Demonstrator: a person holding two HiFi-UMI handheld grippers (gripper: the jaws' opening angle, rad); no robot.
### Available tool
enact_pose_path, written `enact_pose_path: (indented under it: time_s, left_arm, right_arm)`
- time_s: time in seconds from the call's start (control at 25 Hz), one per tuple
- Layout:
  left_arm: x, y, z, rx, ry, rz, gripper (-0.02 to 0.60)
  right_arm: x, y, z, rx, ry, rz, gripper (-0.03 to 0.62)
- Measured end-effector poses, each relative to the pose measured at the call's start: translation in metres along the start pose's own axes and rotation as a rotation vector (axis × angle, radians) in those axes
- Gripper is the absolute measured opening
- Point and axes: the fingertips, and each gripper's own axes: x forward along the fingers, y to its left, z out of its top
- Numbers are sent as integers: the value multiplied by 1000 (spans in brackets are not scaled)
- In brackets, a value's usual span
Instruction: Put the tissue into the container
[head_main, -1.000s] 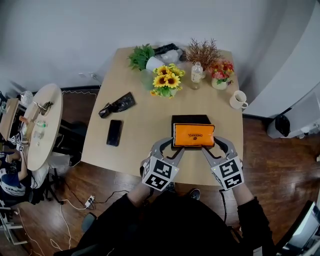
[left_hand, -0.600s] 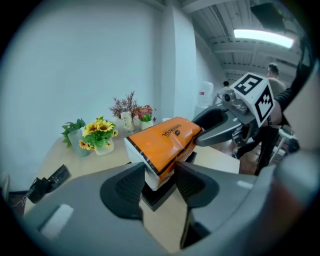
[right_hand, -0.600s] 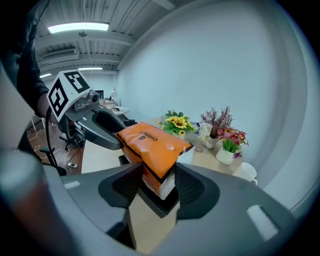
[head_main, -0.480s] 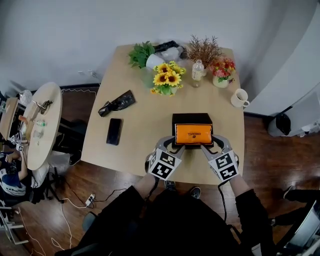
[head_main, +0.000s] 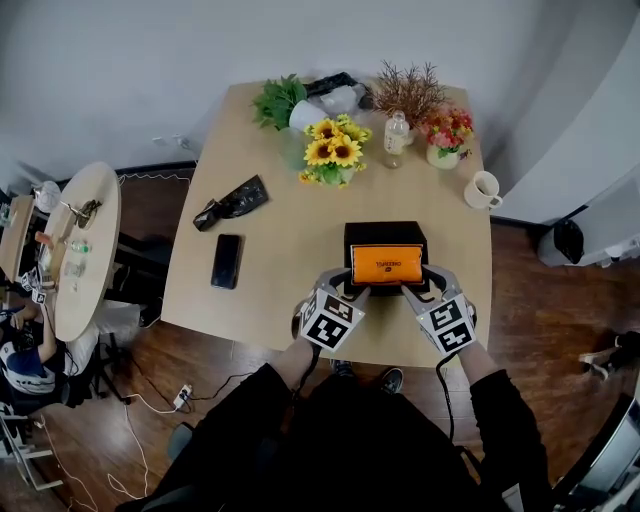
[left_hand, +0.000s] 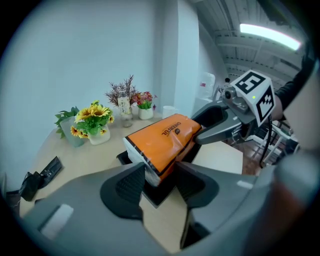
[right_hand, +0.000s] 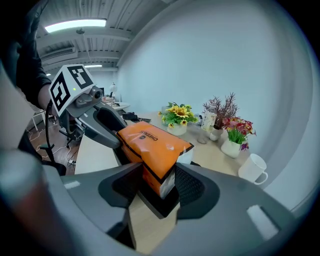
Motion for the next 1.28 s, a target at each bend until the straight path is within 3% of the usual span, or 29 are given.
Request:
enact_pose_path:
  time_s: [0.28, 0.76, 0.96, 1.28]
  left_arm:
    - [4, 3, -3, 2, 34, -6, 164]
    - [28, 2, -21, -32, 213, -60, 164]
    - [31, 3, -14, -56, 292, -85, 164]
    - [40, 4, -19, -39, 473, -98, 164]
  right_arm:
    - [5, -1, -3, 9, 23, 3, 204]
    - [22, -4, -26, 73, 142, 34, 206]
    - [28, -5, -32, 153, 263, 73, 207]
    - [35, -6, -36, 120, 444, 71, 206]
